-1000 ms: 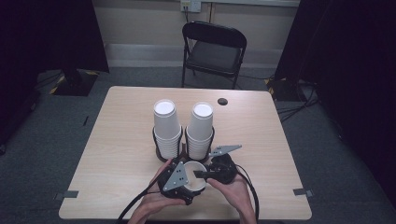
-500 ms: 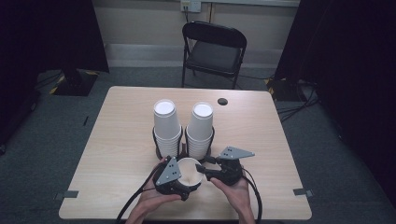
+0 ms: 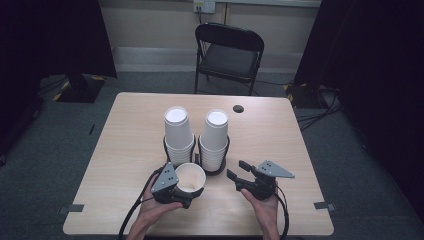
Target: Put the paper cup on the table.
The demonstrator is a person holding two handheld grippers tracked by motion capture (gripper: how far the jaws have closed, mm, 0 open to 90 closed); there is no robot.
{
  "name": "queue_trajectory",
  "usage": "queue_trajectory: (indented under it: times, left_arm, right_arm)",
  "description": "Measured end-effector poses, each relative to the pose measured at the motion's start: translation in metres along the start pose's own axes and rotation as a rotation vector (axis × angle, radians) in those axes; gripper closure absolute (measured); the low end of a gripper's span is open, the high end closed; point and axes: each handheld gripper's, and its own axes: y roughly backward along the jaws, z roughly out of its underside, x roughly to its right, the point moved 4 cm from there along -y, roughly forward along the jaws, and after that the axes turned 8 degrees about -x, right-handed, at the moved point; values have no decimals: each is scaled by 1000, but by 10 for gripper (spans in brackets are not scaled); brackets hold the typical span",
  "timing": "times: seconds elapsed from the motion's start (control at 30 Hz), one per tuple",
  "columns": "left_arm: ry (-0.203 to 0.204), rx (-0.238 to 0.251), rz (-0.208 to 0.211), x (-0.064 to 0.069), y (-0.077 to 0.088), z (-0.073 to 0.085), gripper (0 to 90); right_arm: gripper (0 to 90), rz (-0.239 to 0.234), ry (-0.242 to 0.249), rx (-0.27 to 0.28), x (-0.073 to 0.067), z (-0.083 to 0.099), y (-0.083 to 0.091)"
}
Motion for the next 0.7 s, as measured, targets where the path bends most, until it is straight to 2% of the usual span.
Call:
queue_trajectory:
  times: [0.33,0.43,0.57,0.7]
  left_arm:
    - [74,37,-44,-24,19,7,95]
    - [91,45,-62,-31,26,9,96]
    - [106,47,-89,-39,32,13,96]
    - [128,55,-116,-50,38,19,96]
  right_arm:
    - [318,67,-13,49,13,8,1]
    - [281,64,-43,41,16,11,2]
    - [226,81,-38,51,19,15,3]
    - [221,113,-48,44,24,21,0]
